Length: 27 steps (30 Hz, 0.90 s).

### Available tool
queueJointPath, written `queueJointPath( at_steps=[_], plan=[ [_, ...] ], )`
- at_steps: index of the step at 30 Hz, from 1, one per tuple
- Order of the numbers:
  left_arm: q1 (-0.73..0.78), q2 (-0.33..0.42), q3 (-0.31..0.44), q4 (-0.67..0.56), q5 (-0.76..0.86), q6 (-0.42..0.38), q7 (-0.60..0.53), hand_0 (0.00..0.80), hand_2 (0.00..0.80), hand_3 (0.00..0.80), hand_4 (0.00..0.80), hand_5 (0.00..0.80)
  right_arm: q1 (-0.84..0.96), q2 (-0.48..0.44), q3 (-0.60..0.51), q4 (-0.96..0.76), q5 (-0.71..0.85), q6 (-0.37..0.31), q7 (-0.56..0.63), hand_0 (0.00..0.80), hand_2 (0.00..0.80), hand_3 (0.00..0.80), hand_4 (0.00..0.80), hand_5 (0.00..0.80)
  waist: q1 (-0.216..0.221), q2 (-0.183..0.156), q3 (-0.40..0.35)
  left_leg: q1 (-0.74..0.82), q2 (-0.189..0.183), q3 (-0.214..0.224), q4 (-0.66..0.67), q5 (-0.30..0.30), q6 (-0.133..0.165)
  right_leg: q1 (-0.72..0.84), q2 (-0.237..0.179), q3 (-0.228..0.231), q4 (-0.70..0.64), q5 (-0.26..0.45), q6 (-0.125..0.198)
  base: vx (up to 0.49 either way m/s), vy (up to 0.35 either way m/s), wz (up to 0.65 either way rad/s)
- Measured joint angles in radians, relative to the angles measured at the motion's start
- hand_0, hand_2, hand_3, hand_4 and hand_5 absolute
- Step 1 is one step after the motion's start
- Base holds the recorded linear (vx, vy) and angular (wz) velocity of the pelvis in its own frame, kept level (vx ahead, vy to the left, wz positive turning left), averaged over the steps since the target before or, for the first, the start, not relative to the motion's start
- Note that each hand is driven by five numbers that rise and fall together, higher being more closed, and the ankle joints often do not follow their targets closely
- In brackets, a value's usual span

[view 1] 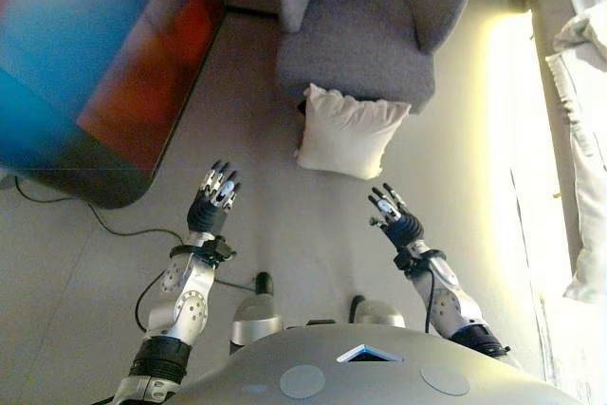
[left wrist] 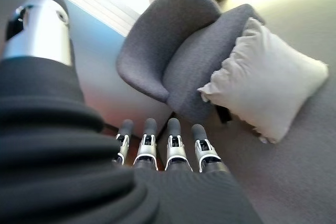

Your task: Pick up the cushion and take it to the sofa

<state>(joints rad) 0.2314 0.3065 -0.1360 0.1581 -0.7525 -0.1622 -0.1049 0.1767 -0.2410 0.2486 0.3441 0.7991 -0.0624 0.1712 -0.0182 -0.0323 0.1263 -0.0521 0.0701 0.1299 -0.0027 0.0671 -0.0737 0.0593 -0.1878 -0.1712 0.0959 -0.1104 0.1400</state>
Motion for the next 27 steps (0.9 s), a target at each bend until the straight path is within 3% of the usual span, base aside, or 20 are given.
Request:
queueJointPath(
  at_steps=[3,5,6,8,10,12,14,15,16,17,18,19,20,22,25,27],
  plan=[
    [-0.121,0.007,-0.003,0.068,-0.004,0.000,0.002,0.000,0.000,0.000,0.000,0.000,-0.029,0.006,0.000,0.000,0.005,-0.014,-0.010,0.000,0.000,0.000,0.000,0.000,-0.003,0.004,0.037,-0.051,-0.019,-0.006,0.068,-0.024,0.020,-0.064,-0.032,0.003,0.117,-0.025,0.000,-0.007,0.231,0.14],
    [-0.168,0.005,-0.005,0.092,-0.003,0.001,0.007,0.000,0.000,0.000,0.000,0.000,-0.058,0.008,-0.001,-0.001,0.012,-0.021,-0.026,0.000,0.000,0.000,0.000,0.000,-0.020,0.029,0.071,-0.054,-0.017,-0.010,0.098,-0.042,0.033,-0.144,-0.053,0.024,0.317,-0.020,-0.011,0.117,0.215,0.13],
    [-0.174,0.008,-0.011,0.092,-0.002,0.002,0.015,0.000,0.000,0.000,0.000,0.000,-0.056,0.017,-0.002,-0.003,0.019,-0.023,-0.034,0.000,0.000,0.000,0.000,0.000,-0.027,0.041,0.074,-0.039,-0.013,-0.008,0.085,-0.044,0.036,-0.208,-0.060,0.044,0.451,0.025,-0.048,0.158,0.118,0.12],
    [-0.166,0.016,-0.012,0.088,0.002,0.004,0.026,0.000,0.000,0.000,0.000,0.000,-0.043,0.040,0.000,-0.009,0.020,-0.022,-0.040,0.000,0.000,0.000,0.000,0.000,-0.023,0.058,0.081,0.012,0.004,-0.005,0.037,-0.041,0.042,-0.273,-0.055,0.061,0.546,0.141,-0.053,0.231,0.037,0.03],
    [-0.136,0.035,0.000,0.071,0.001,0.021,0.028,0.000,0.000,0.000,0.000,0.000,-0.030,0.043,0.006,-0.025,0.018,-0.022,-0.039,0.000,0.000,0.000,0.000,0.000,-0.017,0.053,0.083,0.020,0.009,-0.003,0.035,-0.029,0.063,-0.277,-0.052,0.063,0.519,0.112,-0.031,0.288,-0.051,-0.01],
    [-0.100,0.051,0.004,0.065,0.001,0.025,0.029,0.000,0.000,0.000,0.000,0.000,-0.031,0.040,0.002,-0.025,0.019,-0.022,-0.040,0.000,0.000,0.000,0.000,0.000,-0.019,0.041,0.075,0.012,0.008,-0.001,0.040,-0.029,0.064,-0.263,-0.047,0.065,0.420,0.077,-0.007,0.442,-0.131,0.15],
    [-0.086,0.055,-0.004,0.064,0.001,0.029,0.028,0.000,0.000,0.000,0.000,0.000,-0.030,0.034,-0.005,-0.023,0.034,-0.021,-0.040,0.000,0.000,0.000,0.000,0.000,-0.027,0.025,0.067,-0.028,0.006,-0.026,0.034,-0.031,0.061,-0.225,-0.007,0.071,0.205,0.040,0.008,0.461,-0.087,0.34],
    [-0.090,0.076,-0.014,0.063,0.001,0.030,0.026,0.000,0.000,0.000,0.000,0.000,-0.025,0.049,-0.010,-0.022,0.044,-0.020,-0.040,0.000,0.000,0.000,0.000,0.000,-0.044,-0.030,0.050,-0.030,-0.040,-0.028,0.043,-0.035,0.057,-0.204,-0.027,0.086,0.073,-0.030,0.013,0.445,-0.034,0.86],
    [-0.116,0.066,-0.024,0.096,0.002,0.032,0.026,0.000,0.000,0.000,0.000,0.000,-0.025,0.057,-0.031,-0.015,0.057,-0.020,-0.038,0.000,0.000,0.000,0.000,0.000,-0.083,-0.075,0.065,-0.083,-0.114,-0.005,0.289,-0.081,0.093,-0.184,-0.077,0.092,0.039,0.079,0.029,0.507,-0.027,1.00],
    [-0.102,0.043,-0.044,0.102,0.003,0.038,0.022,0.000,0.000,0.000,0.000,0.000,-0.019,0.030,-0.040,-0.019,0.063,-0.020,-0.039,0.000,0.000,0.000,0.000,0.000,-0.105,-0.056,0.060,-0.078,-0.134,0.017,0.434,-0.195,0.106,-0.162,-0.080,0.086,0.046,0.077,0.040,0.520,-0.032,0.76],
    [-0.071,0.027,-0.057,0.091,0.008,0.038,0.009,0.000,0.000,0.000,0.000,0.000,0.001,-0.002,-0.040,-0.044,0.071,-0.021,-0.039,0.000,0.000,0.000,0.000,0.000,-0.110,-0.029,0.050,0.001,-0.143,0.025,0.380,-0.260,0.128,-0.161,-0.071,0.080,0.098,0.091,0.030,0.526,-0.052,0.12],
    [-0.055,0.025,-0.054,0.073,0.016,0.036,0.000,0.000,0.000,0.000,0.000,0.000,0.015,-0.021,-0.042,-0.054,0.078,-0.024,-0.035,0.000,0.000,0.000,0.000,0.000,-0.109,0.005,0.054,0.116,-0.136,-0.024,0.210,-0.306,0.140,-0.233,-0.055,0.074,0.255,0.038,0.051,0.483,-0.061,-0.33],
    [-0.055,0.029,-0.048,0.073,0.023,0.032,-0.002,0.000,0.000,0.000,0.000,0.000,0.021,-0.023,-0.038,-0.047,0.088,-0.021,-0.039,0.000,0.000,0.000,0.000,0.000,-0.105,0.008,0.061,0.141,-0.131,-0.055,0.188,-0.306,0.145,-0.321,-0.038,0.083,0.349,-0.019,0.047,0.565,-0.093,-0.36],
    [-0.063,0.044,-0.034,0.076,0.022,0.018,-0.008,0.000,0.000,0.000,0.000,0.000,0.022,0.000,-0.037,-0.049,0.092,-0.022,-0.036,0.000,0.000,0.000,0.000,0.000,-0.119,0.005,0.064,0.123,-0.104,-0.099,0.188,-0.311,0.132,-0.422,0.003,0.070,0.259,0.038,0.059,0.599,-0.117,0.22],
    [-0.057,0.045,-0.035,0.100,0.023,0.020,-0.019,0.000,0.000,0.000,0.000,0.000,0.025,0.034,-0.038,-0.014,0.094,-0.021,-0.036,0.000,0.000,0.000,0.000,0.000,-0.137,-0.042,0.057,0.189,-0.106,-0.140,0.163,-0.335,0.086,-0.441,-0.004,0.043,0.072,0.152,0.039,0.615,-0.162,0.49],
    [-0.020,0.035,-0.034,0.090,0.023,0.021,-0.018,0.000,0.000,0.000,0.000,0.000,0.027,0.036,-0.023,-0.013,0.093,-0.016,-0.034,0.000,0.000,0.000,0.000,0.000,-0.136,-0.037,0.047,0.257,-0.083,-0.136,0.143,-0.366,0.058,-0.427,0.003,0.006,0.097,0.166,0.025,0.460,-0.176,0.35]
  ],
)
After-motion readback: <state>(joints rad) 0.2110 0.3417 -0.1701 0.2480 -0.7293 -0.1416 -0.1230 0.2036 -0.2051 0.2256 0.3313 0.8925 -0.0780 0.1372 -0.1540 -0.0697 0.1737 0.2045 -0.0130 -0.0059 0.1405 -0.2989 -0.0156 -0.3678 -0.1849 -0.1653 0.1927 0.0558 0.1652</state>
